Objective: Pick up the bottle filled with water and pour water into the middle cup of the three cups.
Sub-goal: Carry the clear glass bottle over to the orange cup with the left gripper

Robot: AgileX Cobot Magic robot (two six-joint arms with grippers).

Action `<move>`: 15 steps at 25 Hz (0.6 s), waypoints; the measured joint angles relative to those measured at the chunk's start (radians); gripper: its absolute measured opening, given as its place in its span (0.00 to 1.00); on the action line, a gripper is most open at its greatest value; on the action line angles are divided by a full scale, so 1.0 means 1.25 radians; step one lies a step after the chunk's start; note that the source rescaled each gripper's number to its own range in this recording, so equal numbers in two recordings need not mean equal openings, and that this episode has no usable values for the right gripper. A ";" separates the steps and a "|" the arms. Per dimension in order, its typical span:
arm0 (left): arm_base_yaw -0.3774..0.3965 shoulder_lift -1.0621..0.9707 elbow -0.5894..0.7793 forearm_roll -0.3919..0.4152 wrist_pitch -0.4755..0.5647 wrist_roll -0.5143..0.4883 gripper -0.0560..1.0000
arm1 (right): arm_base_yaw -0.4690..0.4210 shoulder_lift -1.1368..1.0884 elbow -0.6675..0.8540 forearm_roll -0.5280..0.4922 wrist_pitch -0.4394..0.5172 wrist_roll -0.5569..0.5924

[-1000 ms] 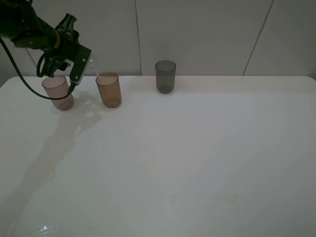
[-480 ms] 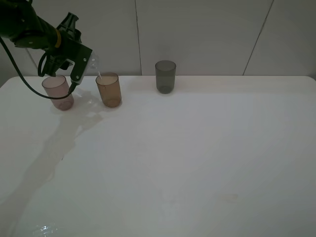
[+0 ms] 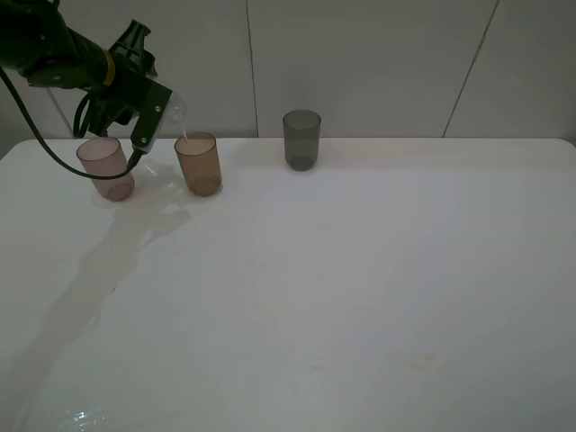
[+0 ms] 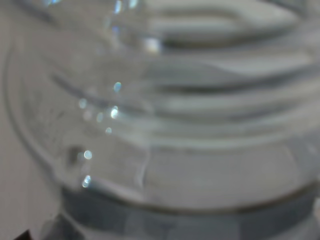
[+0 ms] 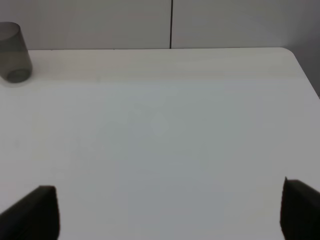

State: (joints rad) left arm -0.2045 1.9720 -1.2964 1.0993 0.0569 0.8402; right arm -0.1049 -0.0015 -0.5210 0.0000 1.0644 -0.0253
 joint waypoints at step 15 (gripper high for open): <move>0.000 0.027 -0.040 -0.004 -0.018 0.005 0.06 | 0.000 0.000 0.000 0.000 0.000 0.000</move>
State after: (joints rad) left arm -0.2045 2.0061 -1.3461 1.0941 0.0345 0.8464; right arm -0.1049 -0.0015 -0.5210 0.0000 1.0644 -0.0253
